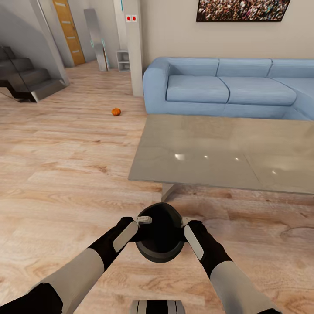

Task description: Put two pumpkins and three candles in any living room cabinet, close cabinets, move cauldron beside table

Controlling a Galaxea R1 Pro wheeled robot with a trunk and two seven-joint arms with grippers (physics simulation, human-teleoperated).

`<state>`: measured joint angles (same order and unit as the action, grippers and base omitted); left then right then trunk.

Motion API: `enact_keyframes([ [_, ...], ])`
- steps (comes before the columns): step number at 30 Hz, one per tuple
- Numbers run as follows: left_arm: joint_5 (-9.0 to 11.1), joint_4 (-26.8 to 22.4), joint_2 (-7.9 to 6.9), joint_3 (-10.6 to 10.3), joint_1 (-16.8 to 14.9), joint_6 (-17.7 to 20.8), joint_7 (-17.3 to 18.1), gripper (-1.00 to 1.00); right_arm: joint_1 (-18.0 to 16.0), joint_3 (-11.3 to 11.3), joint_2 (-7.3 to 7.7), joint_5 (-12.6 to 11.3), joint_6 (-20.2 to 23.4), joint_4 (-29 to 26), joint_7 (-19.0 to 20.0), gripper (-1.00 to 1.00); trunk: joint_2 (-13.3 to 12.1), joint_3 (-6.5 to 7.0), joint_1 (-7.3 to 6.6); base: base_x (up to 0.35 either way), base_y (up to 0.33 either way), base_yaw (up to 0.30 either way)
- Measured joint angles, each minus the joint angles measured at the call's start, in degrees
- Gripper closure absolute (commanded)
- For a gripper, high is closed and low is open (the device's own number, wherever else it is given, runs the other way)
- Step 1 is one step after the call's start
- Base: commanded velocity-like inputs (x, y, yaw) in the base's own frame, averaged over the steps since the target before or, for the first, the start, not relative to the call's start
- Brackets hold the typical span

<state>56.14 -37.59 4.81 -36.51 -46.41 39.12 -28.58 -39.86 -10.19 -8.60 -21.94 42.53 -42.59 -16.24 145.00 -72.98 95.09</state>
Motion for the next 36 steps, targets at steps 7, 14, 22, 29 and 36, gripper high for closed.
enact_keyframes([
  [7,0.0,-0.1,-0.02,0.0,0.0,0.1,-0.1,1.00,0.0,0.0,0.00,0.0,0.0,0.0,0.0,1.00,0.0,0.00,0.02,0.062,0.000,0.000],
  [14,-0.2,-0.2,-0.07,0.1,0.0,0.1,0.0,1.00,0.0,-0.1,0.00,-0.1,-0.2,0.0,0.1,1.00,0.0,0.00,0.03,0.006,0.000,0.000],
  [22,-0.9,-1.7,-0.32,1.4,0.0,1.7,-0.2,1.00,0.0,-0.5,-0.19,-2.0,0.7,-1.7,-2.5,1.00,0.1,-1.74,0.18,0.000,0.000,0.000],
  [29,-2.0,-2.6,-0.33,2.4,-0.1,2.4,-0.2,1.00,0.0,-0.6,-0.26,-2.5,1.0,-2.7,-3.3,1.00,0.2,-2.86,-0.24,0.000,0.000,0.000],
  [36,-1.9,-2.6,-0.33,2.4,-0.1,2.4,-0.2,1.00,0.0,-0.6,-0.26,-2.5,1.0,-2.7,-3.3,1.00,0.2,-2.86,-0.24,0.000,0.000,0.000],
])
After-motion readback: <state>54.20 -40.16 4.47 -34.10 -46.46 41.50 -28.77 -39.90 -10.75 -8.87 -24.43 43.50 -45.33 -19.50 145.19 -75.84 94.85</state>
